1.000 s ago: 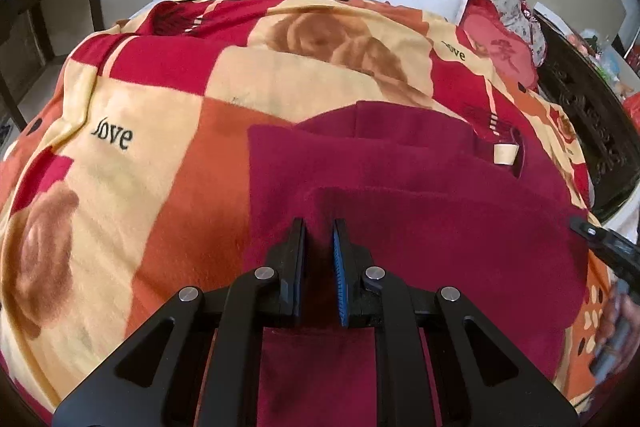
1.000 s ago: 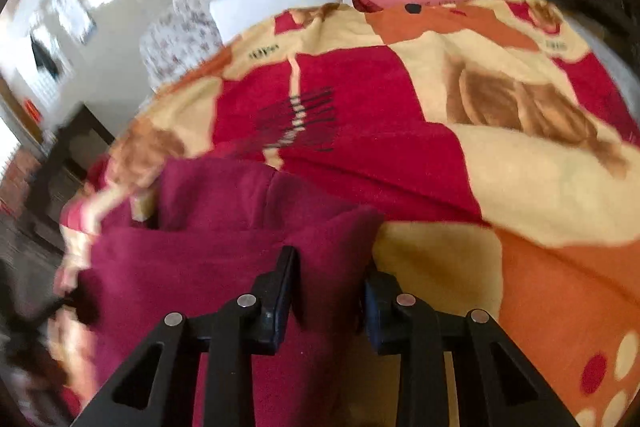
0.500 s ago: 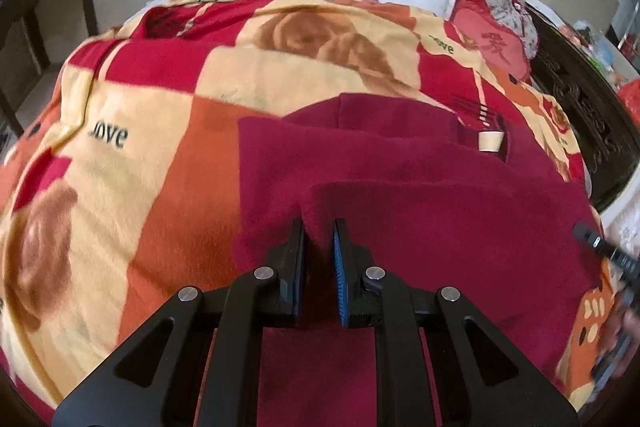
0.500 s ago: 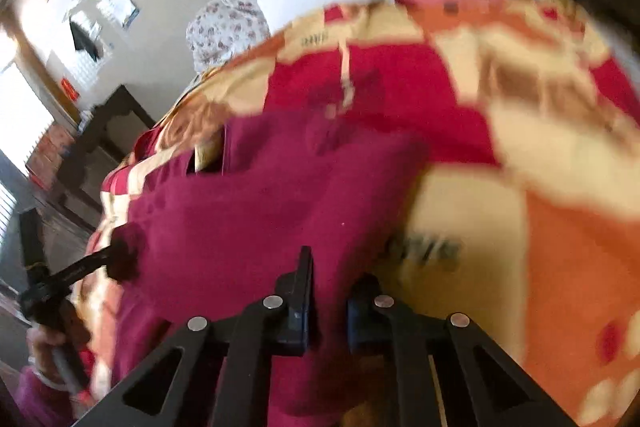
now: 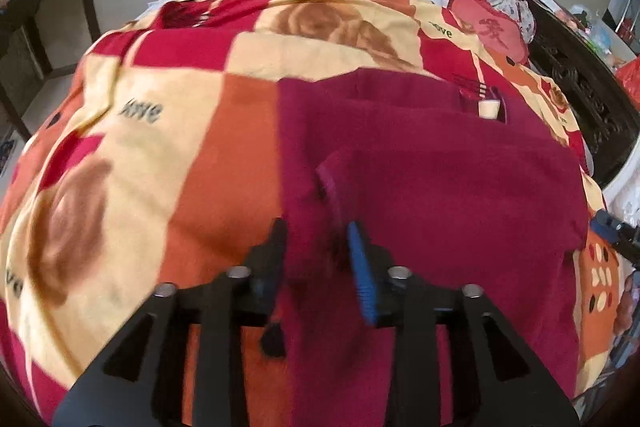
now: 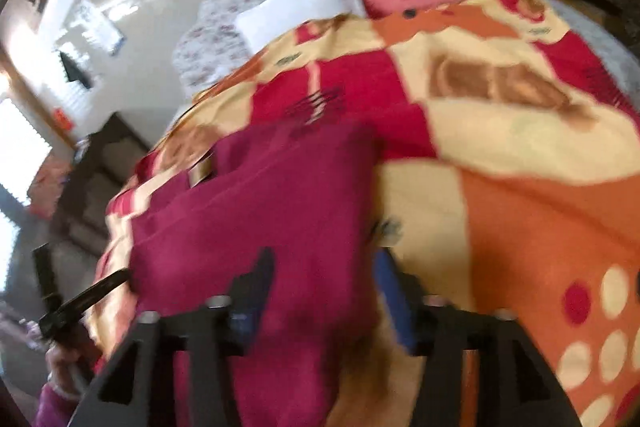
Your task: Fold small clothes
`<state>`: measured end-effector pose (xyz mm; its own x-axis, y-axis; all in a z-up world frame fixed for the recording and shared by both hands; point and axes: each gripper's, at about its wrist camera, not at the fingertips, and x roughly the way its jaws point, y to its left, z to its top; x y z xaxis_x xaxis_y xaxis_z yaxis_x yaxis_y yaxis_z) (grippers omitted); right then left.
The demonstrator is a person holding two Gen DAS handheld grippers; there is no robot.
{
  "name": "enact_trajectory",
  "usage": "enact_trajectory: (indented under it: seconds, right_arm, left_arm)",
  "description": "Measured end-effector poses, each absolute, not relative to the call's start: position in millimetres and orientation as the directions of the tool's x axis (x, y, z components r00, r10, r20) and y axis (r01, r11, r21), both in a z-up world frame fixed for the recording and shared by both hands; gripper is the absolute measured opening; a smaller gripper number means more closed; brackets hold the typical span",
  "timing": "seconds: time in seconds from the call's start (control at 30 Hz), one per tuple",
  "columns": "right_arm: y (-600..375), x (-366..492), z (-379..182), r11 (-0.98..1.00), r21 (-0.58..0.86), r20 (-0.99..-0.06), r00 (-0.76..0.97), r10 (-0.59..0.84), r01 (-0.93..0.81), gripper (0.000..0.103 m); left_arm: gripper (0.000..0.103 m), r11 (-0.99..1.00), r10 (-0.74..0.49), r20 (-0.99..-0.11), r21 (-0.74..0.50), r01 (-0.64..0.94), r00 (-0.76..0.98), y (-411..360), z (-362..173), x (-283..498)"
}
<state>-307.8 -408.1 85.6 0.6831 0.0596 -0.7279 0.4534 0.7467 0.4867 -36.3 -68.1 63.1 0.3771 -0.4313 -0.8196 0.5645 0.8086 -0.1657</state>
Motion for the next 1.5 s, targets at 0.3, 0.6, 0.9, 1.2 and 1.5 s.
enact_trajectory:
  seconds: [0.3,0.6,0.9,1.2,1.5]
  right_arm:
    - [-401.5,-312.1,80.1,0.814,0.326,-0.757,0.649,-0.080,0.481,0.008]
    - [-408.1,-343.8,77.8,0.708,0.486,-0.722,0.692,-0.004,0.512,0.057]
    - [-362.6,-334.6,47.9,0.768,0.472,-0.755,0.649,0.098,0.433,0.037]
    - [-367.9,-348.0,50.5,0.793,0.349,-0.811,0.585,-0.011,0.499,0.006]
    - [-345.4,-398.3,86.6,0.776,0.501,-0.745,0.647,0.161,0.383,0.050]
  left_arm:
    - [0.041,0.827,-0.462,-0.820,-0.260,0.499,0.338,-6.5,62.7,-82.1]
    - [0.041,0.806,-0.505,-0.820,-0.334,0.489,0.271,22.4,58.3,-121.3]
    - [0.041,0.817,-0.491,-0.838,-0.348,0.459,0.239,40.3,44.8,-144.1]
    - [0.043,0.818,-0.509,-0.821,-0.369,0.441,0.258,65.3,52.1,-155.9]
    - [0.043,0.809,-0.493,-0.844,-0.355,0.468,0.212,73.1,45.9,-173.4]
